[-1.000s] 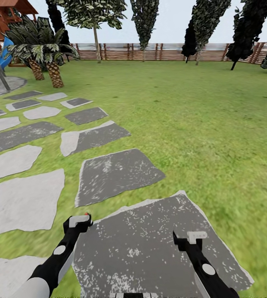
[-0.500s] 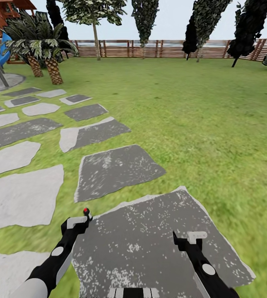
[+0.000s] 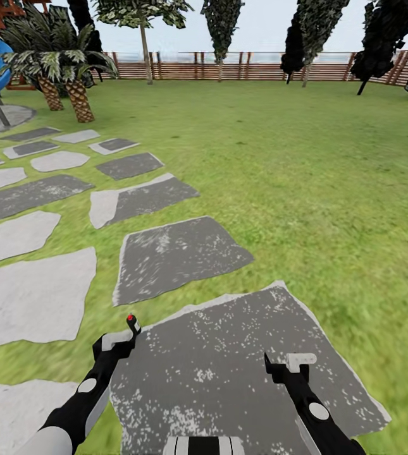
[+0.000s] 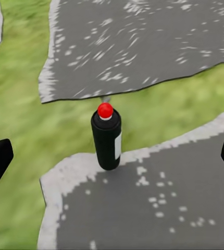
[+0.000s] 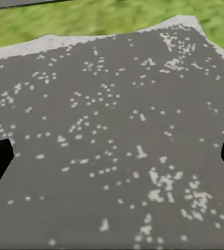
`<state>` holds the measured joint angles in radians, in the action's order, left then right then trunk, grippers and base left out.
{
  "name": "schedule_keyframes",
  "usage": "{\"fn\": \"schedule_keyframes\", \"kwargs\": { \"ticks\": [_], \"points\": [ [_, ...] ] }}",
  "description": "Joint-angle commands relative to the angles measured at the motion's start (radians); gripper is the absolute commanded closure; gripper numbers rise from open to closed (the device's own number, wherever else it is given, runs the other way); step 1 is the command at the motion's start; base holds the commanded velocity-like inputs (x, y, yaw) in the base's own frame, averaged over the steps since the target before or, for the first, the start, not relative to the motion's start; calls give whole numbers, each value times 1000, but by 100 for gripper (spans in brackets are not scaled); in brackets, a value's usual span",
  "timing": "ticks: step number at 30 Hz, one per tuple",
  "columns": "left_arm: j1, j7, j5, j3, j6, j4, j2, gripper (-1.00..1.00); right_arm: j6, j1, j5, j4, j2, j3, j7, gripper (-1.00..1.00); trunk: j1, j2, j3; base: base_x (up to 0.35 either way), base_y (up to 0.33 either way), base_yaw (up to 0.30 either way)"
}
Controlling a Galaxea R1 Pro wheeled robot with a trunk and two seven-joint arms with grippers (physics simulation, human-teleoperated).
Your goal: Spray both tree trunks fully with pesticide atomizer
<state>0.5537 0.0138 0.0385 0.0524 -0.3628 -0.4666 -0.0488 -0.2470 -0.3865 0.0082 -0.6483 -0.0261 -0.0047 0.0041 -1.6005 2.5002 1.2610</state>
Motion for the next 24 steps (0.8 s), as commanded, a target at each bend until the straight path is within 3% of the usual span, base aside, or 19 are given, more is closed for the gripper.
{"fn": "schedule_keyframes", "kwargs": {
  "ticks": [1, 8, 16, 24],
  "points": [
    [0, 0, -1, 0, 0, 0, 0, -100, 0, 0, 0, 0, 0, 0, 0, -100, 0, 0, 2, 61, 0, 0],
    [1, 0, 0, 0, 1, 0, 0, -100, 0, 0, 0, -2, 0, 0, 0, -100, 0, 0, 4, 220, 0, 0],
    [0, 0, 0, -1, 0, 0, 1, -100, 0, 0, 1, -1, 0, 0, 0, -100, 0, 0, 5, 47, 0, 0],
    [2, 0, 1, 0, 1, 0, 0, -100, 0, 0, 1, 1, 0, 0, 1, -100, 0, 0, 5, 280, 0, 0]
  ]
}}
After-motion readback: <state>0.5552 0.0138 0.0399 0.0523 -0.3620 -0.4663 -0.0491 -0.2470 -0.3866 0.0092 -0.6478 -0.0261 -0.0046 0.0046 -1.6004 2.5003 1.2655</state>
